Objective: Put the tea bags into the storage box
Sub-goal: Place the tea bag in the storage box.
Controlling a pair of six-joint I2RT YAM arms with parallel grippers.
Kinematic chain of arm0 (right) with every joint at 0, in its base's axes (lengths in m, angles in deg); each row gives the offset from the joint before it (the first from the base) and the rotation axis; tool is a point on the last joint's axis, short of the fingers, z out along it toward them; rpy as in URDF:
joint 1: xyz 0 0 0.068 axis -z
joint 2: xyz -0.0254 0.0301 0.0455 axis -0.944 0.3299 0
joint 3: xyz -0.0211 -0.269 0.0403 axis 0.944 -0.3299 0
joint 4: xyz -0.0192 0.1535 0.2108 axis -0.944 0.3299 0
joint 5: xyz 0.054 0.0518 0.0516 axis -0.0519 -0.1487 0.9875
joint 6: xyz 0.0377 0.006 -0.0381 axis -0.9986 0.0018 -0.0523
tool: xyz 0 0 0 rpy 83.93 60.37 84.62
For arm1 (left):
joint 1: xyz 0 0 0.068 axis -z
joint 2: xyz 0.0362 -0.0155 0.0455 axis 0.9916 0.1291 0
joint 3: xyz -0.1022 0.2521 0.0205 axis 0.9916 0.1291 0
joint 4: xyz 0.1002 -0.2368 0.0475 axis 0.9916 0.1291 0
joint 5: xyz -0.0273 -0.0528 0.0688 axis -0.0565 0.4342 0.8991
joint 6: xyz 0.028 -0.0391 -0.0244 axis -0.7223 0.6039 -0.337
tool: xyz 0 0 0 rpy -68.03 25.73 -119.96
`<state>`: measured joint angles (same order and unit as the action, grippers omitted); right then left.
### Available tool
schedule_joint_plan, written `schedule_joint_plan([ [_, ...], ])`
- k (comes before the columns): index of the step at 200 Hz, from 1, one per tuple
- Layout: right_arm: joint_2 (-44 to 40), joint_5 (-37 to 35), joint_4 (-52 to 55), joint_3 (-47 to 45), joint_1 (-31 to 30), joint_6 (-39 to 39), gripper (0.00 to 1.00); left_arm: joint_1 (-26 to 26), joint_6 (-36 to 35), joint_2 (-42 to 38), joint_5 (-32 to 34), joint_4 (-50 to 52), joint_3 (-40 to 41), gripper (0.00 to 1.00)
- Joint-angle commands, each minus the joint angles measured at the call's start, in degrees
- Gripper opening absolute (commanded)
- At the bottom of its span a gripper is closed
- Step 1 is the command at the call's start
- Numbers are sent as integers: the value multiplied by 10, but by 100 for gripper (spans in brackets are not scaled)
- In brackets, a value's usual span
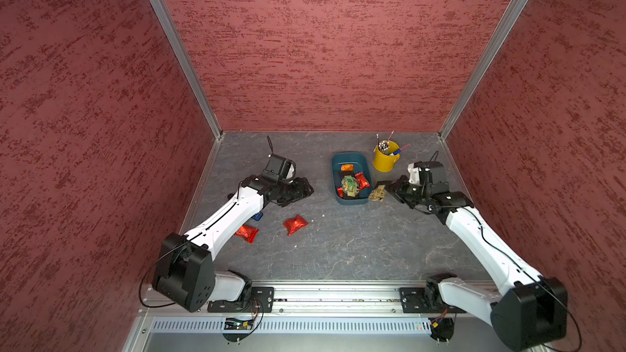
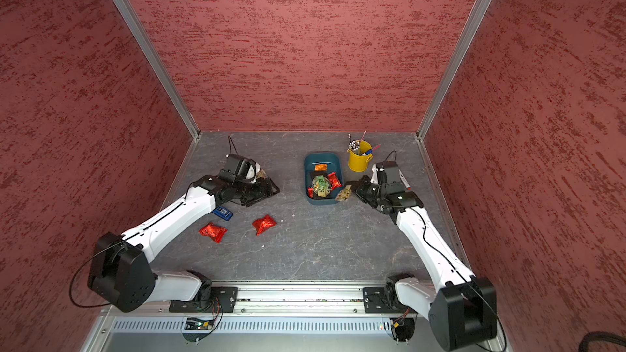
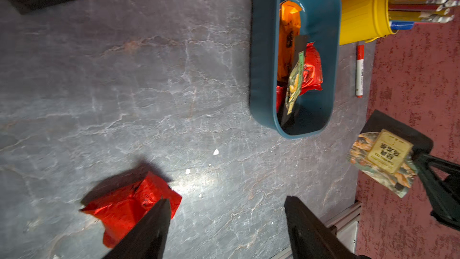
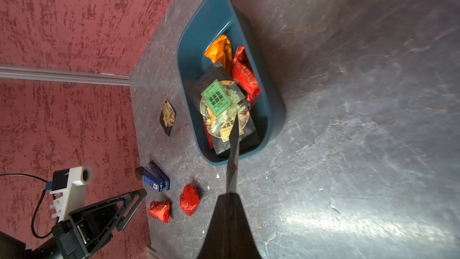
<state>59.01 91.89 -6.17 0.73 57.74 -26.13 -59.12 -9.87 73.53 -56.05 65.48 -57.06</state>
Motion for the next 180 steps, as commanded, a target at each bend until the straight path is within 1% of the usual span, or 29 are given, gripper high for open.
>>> schedule_joint_plan([
  [1, 45, 13, -42, 40, -31, -8, 0, -7, -10, -20, 17, 28, 18, 77],
  [25, 99, 12, -78, 66, -52, -14, 0, -12, -4, -37, 19, 38, 35, 78],
  [45, 143, 43, -133, 77, -54, -28, 0, -13, -6, -47, 31, 48, 46, 79],
  [64, 190, 52, -154, 102, -56, -31, 0, -14, -8, -48, 39, 55, 59, 79],
  [77, 214, 54, -167, 115, -56, -35, 0, -14, -7, -48, 33, 51, 70, 79],
  [121, 278, 45, -191, 126, -54, -43, 0, -11, -7, -38, 29, 50, 91, 80],
  [130, 287, 45, -190, 126, -52, -43, 11, -11, -8, -35, 30, 53, 91, 81],
  [141, 290, 42, -189, 126, -52, -42, 19, -10, -12, -29, 29, 57, 90, 81],
  [156, 289, 41, -184, 127, -52, -41, 34, -6, -17, -19, 30, 63, 86, 82],
  [180, 275, 22, -149, 137, -52, -26, 48, 1, -19, -4, 30, 64, 84, 84],
])
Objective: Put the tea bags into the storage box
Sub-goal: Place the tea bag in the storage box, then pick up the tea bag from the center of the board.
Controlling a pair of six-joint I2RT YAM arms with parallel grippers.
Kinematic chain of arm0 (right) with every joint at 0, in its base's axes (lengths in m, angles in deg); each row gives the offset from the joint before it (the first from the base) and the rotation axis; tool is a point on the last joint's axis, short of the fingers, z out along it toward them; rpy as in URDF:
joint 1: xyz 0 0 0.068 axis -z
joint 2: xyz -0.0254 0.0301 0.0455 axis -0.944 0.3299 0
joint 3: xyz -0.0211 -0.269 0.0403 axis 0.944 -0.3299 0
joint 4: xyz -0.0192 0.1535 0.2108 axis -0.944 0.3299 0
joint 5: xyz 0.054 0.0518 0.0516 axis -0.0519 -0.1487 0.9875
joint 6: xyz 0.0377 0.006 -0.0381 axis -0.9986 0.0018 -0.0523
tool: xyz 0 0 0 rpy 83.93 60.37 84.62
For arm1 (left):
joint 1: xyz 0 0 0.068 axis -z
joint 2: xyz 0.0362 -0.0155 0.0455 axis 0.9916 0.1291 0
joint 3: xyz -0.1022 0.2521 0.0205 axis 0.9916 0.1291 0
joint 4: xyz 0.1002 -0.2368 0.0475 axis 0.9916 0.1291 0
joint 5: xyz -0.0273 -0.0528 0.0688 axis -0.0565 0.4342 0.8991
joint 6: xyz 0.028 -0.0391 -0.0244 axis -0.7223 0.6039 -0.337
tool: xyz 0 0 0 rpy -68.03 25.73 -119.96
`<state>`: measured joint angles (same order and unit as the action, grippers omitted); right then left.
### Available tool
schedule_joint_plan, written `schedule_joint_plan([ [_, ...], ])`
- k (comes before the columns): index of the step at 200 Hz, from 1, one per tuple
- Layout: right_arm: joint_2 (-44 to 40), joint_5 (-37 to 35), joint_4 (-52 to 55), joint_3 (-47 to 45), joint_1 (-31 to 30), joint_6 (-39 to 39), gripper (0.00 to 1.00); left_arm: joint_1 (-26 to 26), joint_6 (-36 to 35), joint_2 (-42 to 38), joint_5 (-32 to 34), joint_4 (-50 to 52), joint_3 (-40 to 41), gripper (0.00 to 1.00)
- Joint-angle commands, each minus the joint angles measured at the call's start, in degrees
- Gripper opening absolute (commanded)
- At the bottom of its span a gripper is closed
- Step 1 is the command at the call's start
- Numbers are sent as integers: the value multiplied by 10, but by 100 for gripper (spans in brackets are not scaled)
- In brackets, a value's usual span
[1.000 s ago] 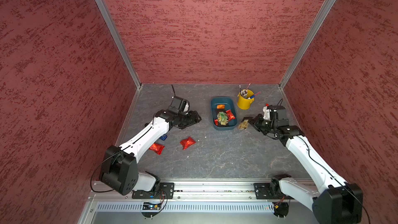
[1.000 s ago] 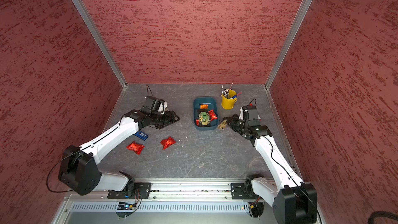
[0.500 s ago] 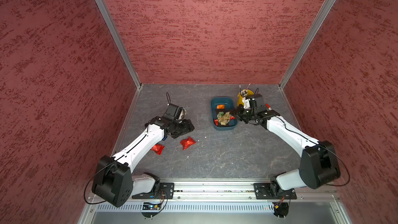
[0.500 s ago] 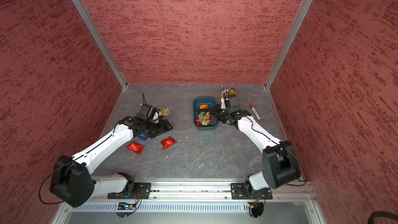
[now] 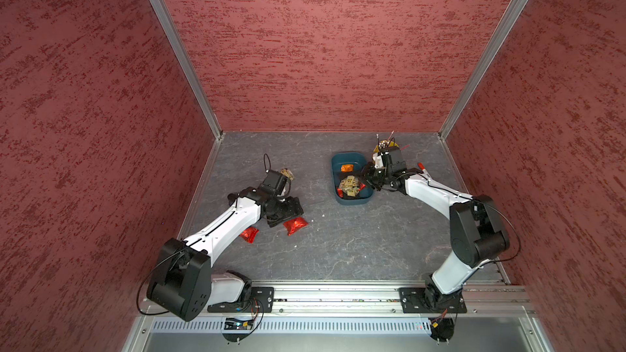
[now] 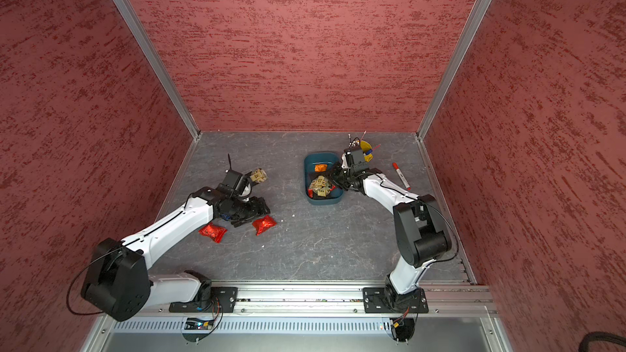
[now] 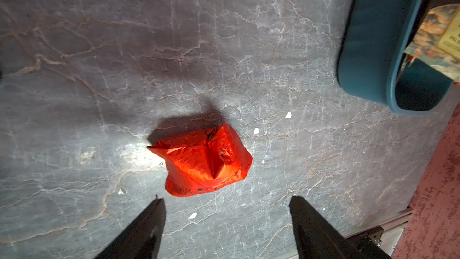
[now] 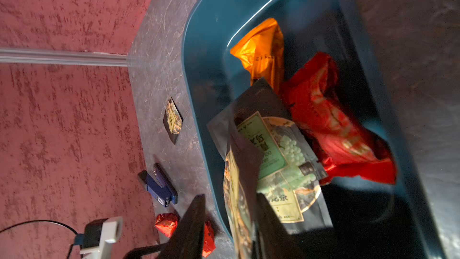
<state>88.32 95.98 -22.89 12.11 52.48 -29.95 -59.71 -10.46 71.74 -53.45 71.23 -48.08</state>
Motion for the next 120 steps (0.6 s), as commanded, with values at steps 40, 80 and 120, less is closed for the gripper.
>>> schedule_joint_plan([
  [40, -71, -73, 114, 43, 1, 55, 61, 25, -12, 40, 17, 9, -11, 85],
  [80, -105, -102, 176, 48, 1, 82, 68, 48, -20, 75, 41, 22, -24, 86],
  [120, -125, -106, 195, 46, 2, 86, 69, 59, -26, 107, 63, 40, -41, 87],
])
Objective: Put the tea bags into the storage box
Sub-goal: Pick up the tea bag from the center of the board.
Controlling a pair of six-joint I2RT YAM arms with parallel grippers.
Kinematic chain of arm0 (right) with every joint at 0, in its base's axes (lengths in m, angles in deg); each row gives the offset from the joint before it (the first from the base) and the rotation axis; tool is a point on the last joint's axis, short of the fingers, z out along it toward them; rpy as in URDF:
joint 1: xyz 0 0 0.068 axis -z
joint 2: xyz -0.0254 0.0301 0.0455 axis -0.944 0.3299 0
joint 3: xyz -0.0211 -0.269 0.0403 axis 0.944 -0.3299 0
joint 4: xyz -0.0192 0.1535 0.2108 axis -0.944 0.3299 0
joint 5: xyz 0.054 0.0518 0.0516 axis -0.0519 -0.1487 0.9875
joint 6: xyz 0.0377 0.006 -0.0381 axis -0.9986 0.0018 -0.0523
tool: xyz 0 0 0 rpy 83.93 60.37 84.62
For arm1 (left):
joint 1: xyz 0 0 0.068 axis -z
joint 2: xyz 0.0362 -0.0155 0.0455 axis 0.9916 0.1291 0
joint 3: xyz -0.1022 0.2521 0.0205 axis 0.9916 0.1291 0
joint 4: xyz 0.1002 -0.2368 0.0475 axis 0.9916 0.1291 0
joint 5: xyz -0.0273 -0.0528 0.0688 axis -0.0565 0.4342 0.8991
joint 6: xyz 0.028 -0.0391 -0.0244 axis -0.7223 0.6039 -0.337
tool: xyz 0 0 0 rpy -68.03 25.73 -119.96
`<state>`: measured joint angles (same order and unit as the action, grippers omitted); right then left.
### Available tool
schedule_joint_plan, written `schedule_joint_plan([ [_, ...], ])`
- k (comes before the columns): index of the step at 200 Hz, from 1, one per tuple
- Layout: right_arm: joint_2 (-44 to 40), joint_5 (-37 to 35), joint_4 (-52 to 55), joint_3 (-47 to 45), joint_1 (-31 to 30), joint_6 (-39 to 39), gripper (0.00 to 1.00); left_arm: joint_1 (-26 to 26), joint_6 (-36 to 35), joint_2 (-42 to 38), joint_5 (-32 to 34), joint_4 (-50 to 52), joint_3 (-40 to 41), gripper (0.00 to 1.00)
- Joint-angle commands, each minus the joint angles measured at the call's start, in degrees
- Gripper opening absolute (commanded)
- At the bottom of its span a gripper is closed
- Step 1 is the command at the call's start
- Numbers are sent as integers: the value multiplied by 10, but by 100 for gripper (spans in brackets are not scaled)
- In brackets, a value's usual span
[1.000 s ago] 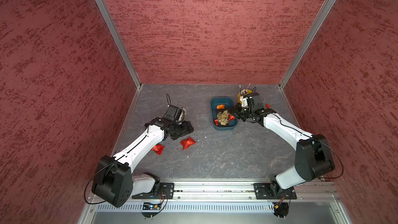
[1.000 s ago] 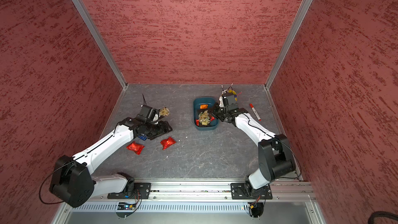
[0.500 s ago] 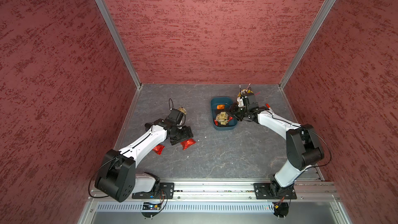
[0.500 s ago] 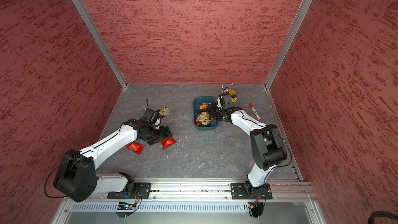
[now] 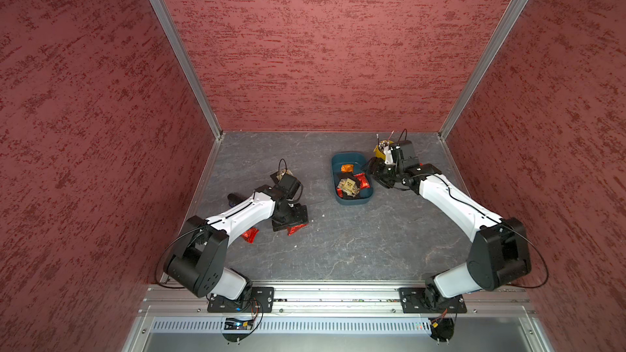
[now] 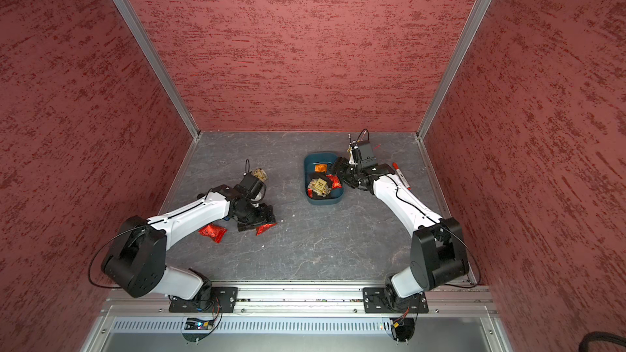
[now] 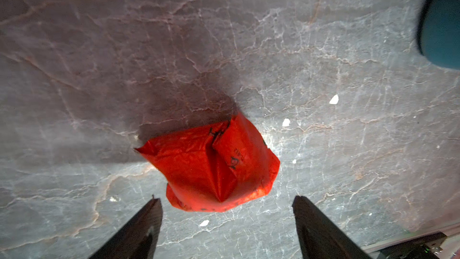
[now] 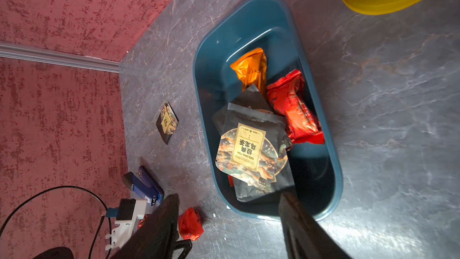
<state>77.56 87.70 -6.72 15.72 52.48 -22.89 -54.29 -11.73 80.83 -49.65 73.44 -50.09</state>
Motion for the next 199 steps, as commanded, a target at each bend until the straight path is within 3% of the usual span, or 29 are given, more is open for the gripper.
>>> schedule_joint_plan([
  [1, -18, -24, 33, 10, 2, 16, 69, 5, -14, 16, 25, 18, -21, 87],
  [147, -49, -20, 49, -10, 17, 28, 69, 25, -27, 87, 38, 25, -52, 82],
  [199, -57, -20, 54, -14, 20, 32, 69, 28, -26, 83, 42, 23, -55, 72],
])
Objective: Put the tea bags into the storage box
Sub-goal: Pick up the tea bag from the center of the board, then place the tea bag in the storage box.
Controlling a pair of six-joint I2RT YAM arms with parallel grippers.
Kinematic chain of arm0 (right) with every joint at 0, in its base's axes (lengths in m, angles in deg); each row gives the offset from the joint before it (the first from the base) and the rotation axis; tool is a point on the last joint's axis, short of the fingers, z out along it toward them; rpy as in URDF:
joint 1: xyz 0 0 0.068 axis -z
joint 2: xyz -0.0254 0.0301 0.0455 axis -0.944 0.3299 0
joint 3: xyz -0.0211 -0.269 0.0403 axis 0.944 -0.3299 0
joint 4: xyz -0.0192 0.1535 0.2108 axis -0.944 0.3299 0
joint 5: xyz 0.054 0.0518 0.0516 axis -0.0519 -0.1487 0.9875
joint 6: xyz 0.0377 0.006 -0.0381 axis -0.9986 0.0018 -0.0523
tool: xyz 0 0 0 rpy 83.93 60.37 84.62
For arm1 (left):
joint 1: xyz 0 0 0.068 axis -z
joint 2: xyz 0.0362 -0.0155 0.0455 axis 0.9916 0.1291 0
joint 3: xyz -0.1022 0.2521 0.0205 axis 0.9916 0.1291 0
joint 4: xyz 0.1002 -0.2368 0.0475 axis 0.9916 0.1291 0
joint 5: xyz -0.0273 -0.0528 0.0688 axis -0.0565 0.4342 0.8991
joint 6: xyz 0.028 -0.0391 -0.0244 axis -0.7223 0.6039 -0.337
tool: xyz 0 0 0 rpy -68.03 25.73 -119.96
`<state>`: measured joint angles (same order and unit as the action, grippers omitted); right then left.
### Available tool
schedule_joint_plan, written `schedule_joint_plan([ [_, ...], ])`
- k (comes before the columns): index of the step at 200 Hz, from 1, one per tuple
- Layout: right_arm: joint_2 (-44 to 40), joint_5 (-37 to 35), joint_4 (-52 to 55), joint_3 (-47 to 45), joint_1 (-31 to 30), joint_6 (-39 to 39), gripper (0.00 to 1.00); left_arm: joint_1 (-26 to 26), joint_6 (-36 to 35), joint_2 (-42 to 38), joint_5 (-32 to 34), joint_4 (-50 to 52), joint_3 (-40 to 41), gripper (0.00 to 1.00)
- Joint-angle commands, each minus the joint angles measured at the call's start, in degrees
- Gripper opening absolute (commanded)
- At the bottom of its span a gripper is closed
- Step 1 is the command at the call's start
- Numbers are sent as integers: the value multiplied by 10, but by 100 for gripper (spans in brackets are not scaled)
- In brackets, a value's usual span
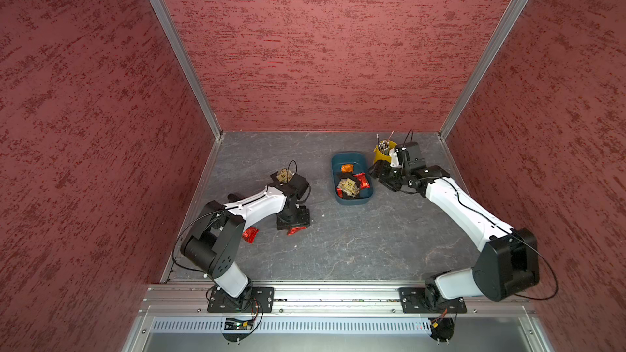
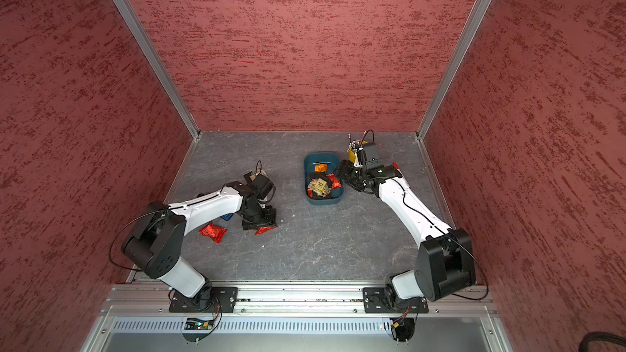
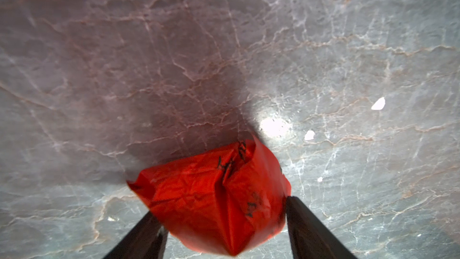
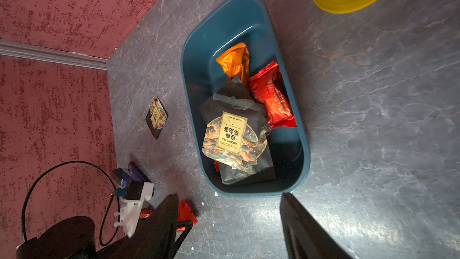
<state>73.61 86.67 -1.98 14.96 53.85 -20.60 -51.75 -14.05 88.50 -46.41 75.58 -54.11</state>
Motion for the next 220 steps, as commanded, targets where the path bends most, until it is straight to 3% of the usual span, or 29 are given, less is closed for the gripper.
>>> schedule_joint_plan([
  [1, -17, -9, 7, -6, 6, 10, 69, 3, -3, 6, 9, 2, -15, 71],
  [63, -36, -11, 8, -26, 10, 7, 69, 3, -5, -10, 2, 12, -34, 61],
  [131, -75, -8, 6, -77, 24, -6, 69, 1, 4, -30, -40, 21, -116, 60],
  [220, -128, -8, 29, -107, 32, -10, 69, 12, -34, 205, -113, 23, -449, 61],
])
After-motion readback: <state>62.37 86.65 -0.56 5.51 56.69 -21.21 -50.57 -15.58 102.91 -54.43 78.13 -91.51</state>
